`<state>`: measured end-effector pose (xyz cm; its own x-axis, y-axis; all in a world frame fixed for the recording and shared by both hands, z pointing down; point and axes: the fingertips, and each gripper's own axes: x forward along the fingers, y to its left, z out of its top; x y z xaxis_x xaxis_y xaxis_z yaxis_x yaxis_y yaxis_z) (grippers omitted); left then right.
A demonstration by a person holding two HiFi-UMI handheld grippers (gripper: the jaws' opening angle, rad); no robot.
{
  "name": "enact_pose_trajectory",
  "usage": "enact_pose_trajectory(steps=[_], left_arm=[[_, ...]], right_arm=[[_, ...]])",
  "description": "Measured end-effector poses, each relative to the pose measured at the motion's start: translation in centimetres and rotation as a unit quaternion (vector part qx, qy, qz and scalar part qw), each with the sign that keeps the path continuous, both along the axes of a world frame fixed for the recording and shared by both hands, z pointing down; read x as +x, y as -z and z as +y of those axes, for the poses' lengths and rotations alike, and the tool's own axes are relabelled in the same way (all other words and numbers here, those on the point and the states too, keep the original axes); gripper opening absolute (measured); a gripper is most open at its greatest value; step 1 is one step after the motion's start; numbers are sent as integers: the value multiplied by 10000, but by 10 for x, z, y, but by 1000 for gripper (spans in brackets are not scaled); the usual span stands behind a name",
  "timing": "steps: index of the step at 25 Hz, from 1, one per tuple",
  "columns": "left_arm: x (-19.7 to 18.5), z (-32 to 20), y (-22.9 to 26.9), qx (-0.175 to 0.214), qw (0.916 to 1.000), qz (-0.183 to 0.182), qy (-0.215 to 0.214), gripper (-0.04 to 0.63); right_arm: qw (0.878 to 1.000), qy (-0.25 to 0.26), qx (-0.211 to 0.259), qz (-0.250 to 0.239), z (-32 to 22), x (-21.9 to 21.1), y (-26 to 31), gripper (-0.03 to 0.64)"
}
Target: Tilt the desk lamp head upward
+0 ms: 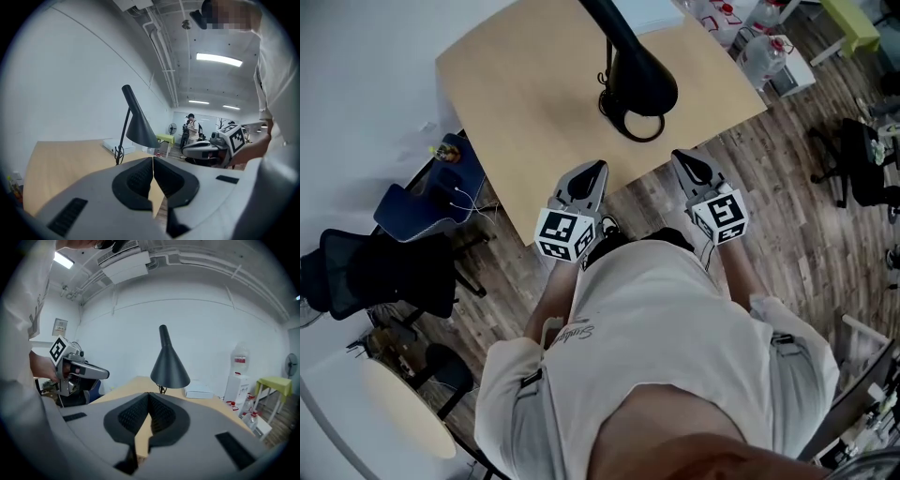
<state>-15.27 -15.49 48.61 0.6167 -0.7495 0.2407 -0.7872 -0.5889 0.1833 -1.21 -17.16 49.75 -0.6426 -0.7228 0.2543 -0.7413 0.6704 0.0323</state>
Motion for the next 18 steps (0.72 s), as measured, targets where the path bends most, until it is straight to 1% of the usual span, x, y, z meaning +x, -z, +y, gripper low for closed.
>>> enact_pose_trajectory(steps=[5, 8, 12, 18], left_arm=[[-9, -16, -19, -141, 9992, -69, -368, 16], [-7, -28, -33, -252, 9982, -190, -510, 15], [3, -49, -65, -442, 9962, -436, -610, 15], [28, -79, -124, -1005, 9889, -855, -683, 17]], right_arm=[[9986, -528, -26, -92, -20, 7, 1, -6], [9975, -698, -15, -63, -29, 11, 1, -6], [9971, -743, -131, -48, -39, 17, -5, -6], [9974, -530, -430, -219, -59, 24, -19, -6]])
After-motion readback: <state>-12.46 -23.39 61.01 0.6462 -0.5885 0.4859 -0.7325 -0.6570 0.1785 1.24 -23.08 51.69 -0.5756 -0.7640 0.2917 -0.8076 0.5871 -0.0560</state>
